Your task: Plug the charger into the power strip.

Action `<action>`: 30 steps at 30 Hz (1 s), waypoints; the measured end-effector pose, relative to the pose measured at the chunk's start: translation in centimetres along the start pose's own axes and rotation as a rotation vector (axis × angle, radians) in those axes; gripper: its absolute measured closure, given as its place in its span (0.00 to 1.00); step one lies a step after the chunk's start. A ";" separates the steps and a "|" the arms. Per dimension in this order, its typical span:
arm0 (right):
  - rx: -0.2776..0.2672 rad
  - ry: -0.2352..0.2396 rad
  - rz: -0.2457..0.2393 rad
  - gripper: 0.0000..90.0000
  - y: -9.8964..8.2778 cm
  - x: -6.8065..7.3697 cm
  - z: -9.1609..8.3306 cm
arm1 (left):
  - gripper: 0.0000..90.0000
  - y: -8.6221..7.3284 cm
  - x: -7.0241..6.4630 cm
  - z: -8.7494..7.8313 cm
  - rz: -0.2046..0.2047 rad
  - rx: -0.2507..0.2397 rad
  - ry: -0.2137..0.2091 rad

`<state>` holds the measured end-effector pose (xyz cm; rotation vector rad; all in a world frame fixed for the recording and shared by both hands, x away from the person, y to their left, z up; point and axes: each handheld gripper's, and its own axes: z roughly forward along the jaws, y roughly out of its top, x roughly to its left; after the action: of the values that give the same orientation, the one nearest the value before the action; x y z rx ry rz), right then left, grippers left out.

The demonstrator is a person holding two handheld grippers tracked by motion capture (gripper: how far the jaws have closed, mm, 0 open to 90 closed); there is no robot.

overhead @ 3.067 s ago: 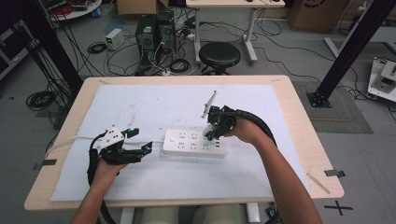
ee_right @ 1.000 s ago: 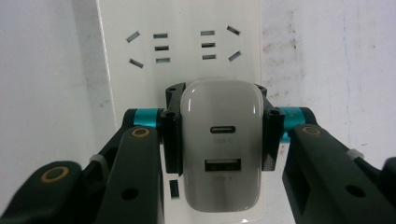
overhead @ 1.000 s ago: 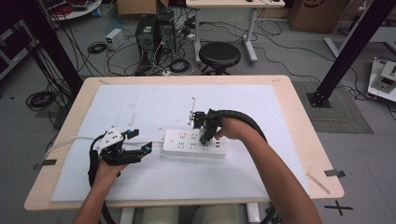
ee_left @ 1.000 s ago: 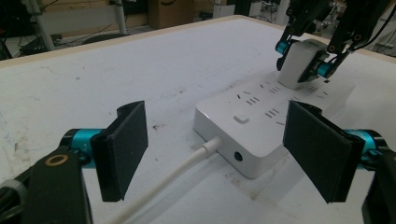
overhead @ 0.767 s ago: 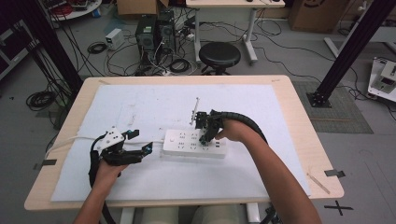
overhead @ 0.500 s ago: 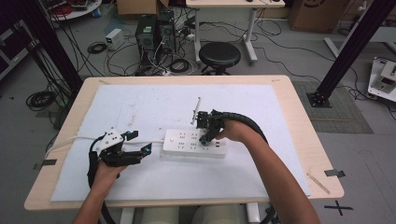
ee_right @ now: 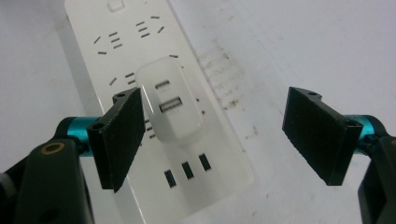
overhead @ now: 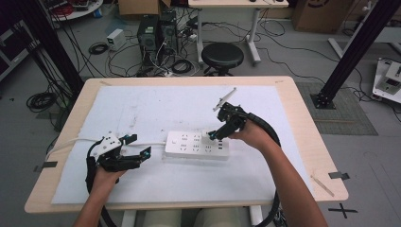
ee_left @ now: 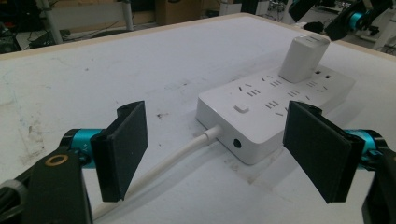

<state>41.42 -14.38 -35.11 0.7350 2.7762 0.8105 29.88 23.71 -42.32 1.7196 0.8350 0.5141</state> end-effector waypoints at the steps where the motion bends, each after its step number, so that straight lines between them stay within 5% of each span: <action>1: -0.020 -0.002 0.024 0.24 -0.5 -0.2 -0.5 | 0.25 0.0 -0.1 0.0 -0.001 -0.003 -0.001; 8: -0.111 -0.038 0.128 0.24 -4.8 -0.6 -3.1 | 0.25 0.4 -0.2 0.1 0.007 -0.011 -0.006; 13: -0.115 -0.076 0.165 0.24 -7.3 -0.4 -4.1 | 0.25 0.6 -0.3 0.1 0.010 -0.014 -0.012; 30: -0.161 -0.183 0.217 0.24 -12.3 0.0 -7.3 | 0.25 0.8 0.0 -0.2 0.005 -0.023 -0.001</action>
<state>34.33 -26.76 -35.64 1.0346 2.4667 0.9401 29.97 23.77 -41.47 1.7014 0.8218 0.5245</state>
